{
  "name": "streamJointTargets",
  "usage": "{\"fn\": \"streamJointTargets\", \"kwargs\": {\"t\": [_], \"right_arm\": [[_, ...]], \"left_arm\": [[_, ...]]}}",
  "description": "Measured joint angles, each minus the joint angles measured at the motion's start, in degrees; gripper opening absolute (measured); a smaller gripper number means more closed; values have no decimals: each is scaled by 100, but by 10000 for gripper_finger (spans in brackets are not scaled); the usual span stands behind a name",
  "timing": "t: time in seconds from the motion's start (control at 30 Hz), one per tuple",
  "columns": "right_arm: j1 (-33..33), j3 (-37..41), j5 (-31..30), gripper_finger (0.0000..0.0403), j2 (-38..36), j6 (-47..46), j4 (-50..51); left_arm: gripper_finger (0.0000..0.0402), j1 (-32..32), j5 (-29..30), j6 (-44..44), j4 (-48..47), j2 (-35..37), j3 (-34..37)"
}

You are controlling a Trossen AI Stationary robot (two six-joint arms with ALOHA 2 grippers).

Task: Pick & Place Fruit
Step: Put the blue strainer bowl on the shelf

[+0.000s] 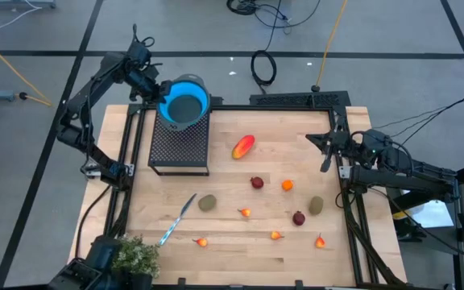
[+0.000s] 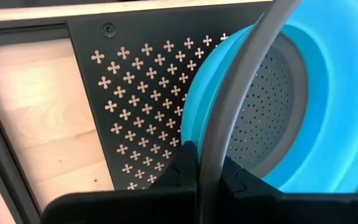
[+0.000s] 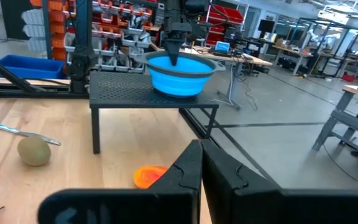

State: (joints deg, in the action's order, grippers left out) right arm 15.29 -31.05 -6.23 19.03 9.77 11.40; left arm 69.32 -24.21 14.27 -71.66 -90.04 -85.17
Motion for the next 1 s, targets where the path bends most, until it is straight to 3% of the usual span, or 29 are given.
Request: {"fn": "streamJointTargets", "kwargs": {"t": [0.7,1.0], "right_arm": [[0,-1,8,0,0,-5,-2],[0,0,10,0,2,-8,-2]], "left_arm": [[25,-4,378,-545,-72,0,4],[98,0,514,-521,-63,0,4]]}}
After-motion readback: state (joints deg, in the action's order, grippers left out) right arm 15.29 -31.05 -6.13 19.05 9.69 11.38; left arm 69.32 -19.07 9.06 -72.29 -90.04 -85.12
